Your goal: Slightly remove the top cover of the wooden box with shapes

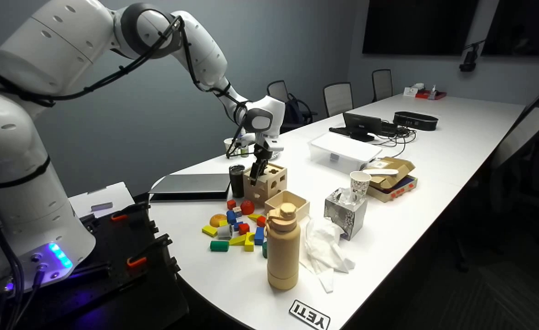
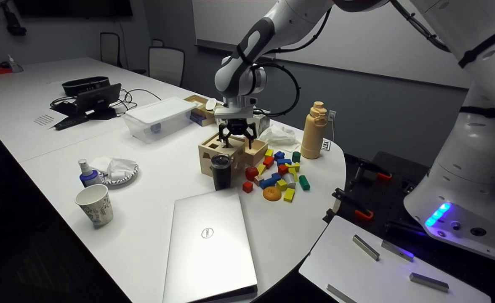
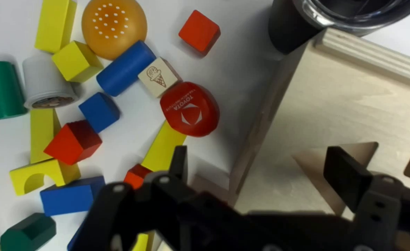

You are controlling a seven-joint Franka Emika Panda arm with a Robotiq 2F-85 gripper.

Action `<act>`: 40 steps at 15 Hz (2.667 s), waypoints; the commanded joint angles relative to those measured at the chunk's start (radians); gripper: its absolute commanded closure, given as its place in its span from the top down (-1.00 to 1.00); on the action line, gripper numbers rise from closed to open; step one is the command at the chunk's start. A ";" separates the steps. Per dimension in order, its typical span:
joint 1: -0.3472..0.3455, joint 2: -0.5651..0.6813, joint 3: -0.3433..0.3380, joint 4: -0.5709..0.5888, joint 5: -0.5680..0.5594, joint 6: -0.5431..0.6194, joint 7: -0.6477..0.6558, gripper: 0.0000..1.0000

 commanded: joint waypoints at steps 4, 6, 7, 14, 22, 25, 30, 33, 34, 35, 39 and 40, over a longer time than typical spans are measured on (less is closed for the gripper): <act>0.022 -0.045 -0.022 -0.030 -0.031 -0.040 0.079 1.00; 0.021 -0.048 -0.019 -0.032 -0.034 -0.054 0.084 1.00; 0.020 -0.050 -0.018 -0.032 -0.033 -0.062 0.084 1.00; 0.019 -0.073 -0.015 -0.041 -0.034 -0.126 0.096 1.00; 0.016 -0.079 -0.012 -0.033 -0.035 -0.194 0.094 1.00; 0.015 -0.076 -0.012 -0.040 -0.033 -0.173 0.091 1.00; 0.019 -0.081 -0.014 -0.050 -0.034 -0.140 0.093 1.00; 0.018 -0.077 -0.012 -0.050 -0.029 -0.113 0.090 1.00; 0.017 -0.075 -0.011 -0.050 -0.029 -0.107 0.089 1.00; 0.016 -0.073 -0.010 -0.049 -0.028 -0.100 0.088 1.00; 0.014 -0.065 -0.009 -0.043 -0.027 -0.096 0.086 1.00; 0.014 -0.064 -0.010 -0.042 -0.027 -0.098 0.087 1.00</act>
